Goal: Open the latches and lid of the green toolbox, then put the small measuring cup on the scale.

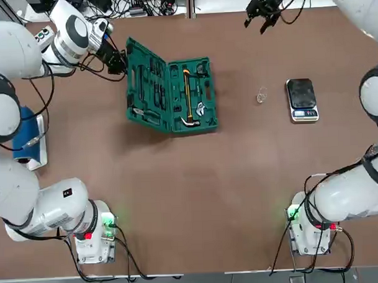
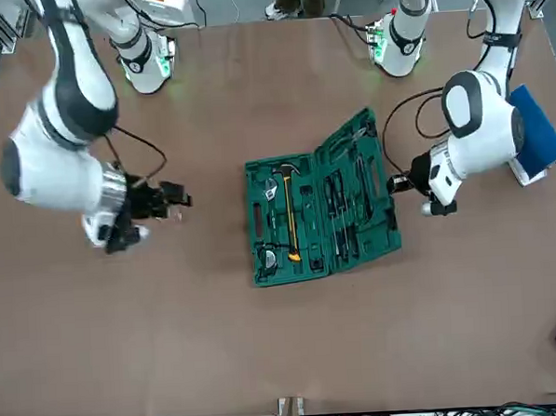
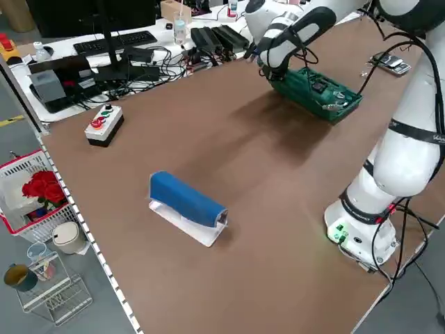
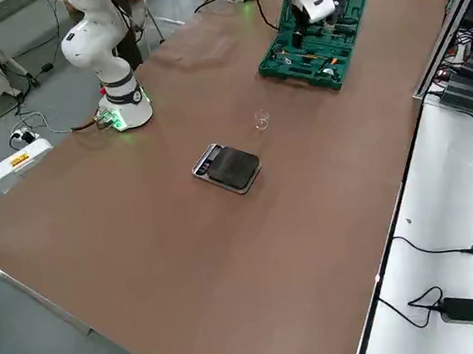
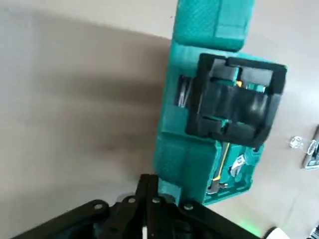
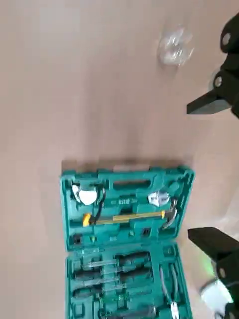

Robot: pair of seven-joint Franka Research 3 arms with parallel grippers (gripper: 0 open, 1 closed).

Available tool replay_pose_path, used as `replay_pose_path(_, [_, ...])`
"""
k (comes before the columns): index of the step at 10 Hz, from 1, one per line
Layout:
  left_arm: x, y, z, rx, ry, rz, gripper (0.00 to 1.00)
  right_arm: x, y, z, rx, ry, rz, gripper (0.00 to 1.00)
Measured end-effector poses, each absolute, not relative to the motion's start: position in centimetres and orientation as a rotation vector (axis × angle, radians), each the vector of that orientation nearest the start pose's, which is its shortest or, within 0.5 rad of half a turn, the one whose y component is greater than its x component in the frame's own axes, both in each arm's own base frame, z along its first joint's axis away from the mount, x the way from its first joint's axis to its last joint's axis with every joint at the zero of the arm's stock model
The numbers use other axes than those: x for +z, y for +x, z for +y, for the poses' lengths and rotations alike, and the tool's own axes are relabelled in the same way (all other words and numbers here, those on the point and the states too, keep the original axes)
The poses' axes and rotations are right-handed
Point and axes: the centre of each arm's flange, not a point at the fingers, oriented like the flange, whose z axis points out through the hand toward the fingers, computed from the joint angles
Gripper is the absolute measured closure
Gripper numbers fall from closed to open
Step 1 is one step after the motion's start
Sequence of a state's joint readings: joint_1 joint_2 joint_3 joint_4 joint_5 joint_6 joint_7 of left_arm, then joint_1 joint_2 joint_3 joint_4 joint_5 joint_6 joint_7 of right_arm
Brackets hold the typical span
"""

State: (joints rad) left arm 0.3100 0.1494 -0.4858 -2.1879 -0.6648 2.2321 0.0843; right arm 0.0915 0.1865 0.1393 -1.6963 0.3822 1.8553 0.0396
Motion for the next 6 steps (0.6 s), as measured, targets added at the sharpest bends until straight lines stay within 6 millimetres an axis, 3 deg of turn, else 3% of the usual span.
replay_pose_path(2, [32.3,53.2,-11.1,-0.171,2.558,0.242,0.99,52.9,57.9,14.1,0.053,-2.892,-0.099,0.00])
replay_pose_path(5, [31.7,53.3,-10.8,-0.173,2.557,0.256,0.99,56.5,56.6,9.0,0.015,-3.078,-0.061,0.00])
replay_pose_path(6, [31.6,53.4,-10.7,-0.172,2.557,0.259,0.99,58.9,56.5,7.3,-0.001,-3.099,-0.028,0.00])
